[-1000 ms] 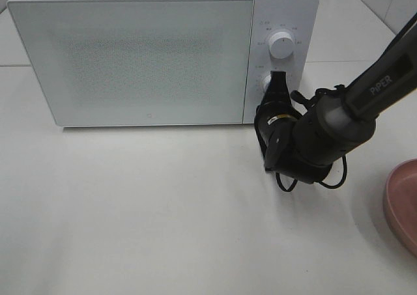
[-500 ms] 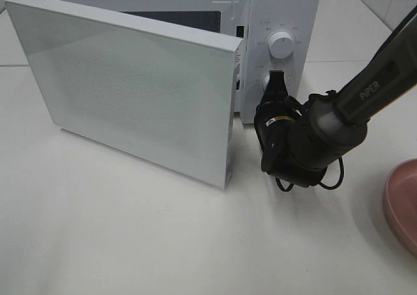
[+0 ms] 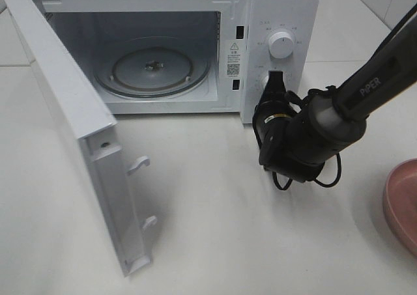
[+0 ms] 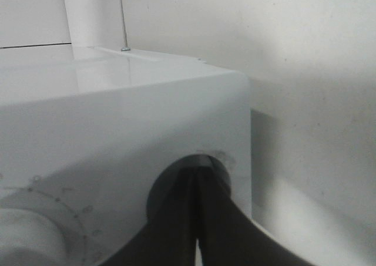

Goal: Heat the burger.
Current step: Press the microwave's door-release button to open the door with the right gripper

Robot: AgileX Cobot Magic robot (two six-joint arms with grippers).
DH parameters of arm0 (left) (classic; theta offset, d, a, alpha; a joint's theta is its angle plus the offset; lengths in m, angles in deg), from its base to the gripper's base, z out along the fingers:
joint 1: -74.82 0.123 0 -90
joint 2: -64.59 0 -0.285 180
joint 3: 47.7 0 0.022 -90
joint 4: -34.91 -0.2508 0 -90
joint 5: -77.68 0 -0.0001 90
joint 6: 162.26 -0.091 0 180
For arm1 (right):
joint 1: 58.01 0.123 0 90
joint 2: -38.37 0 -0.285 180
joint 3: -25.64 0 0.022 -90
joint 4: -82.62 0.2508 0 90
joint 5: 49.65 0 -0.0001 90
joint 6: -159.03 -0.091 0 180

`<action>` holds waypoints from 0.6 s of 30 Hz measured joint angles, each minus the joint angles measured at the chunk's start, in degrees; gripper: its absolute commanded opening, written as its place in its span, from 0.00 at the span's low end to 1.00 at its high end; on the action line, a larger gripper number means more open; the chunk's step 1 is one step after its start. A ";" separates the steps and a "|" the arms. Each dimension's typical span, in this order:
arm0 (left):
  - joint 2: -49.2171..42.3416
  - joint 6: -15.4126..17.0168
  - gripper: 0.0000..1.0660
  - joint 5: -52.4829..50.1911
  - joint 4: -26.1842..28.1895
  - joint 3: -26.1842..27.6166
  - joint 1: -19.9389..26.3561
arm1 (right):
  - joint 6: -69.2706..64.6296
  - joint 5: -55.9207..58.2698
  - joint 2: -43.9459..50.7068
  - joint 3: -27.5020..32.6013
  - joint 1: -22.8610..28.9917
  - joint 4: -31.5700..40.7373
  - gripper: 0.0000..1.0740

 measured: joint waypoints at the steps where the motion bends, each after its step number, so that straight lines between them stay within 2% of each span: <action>1: 0.00 0.00 0.94 0.00 0.00 0.00 0.00 | 0.00 0.00 0.00 0.00 0.00 0.00 0.00; 18: 0.00 0.00 0.94 0.00 0.00 0.00 0.00 | 5.56 5.61 8.25 5.33 -0.23 -4.30 0.00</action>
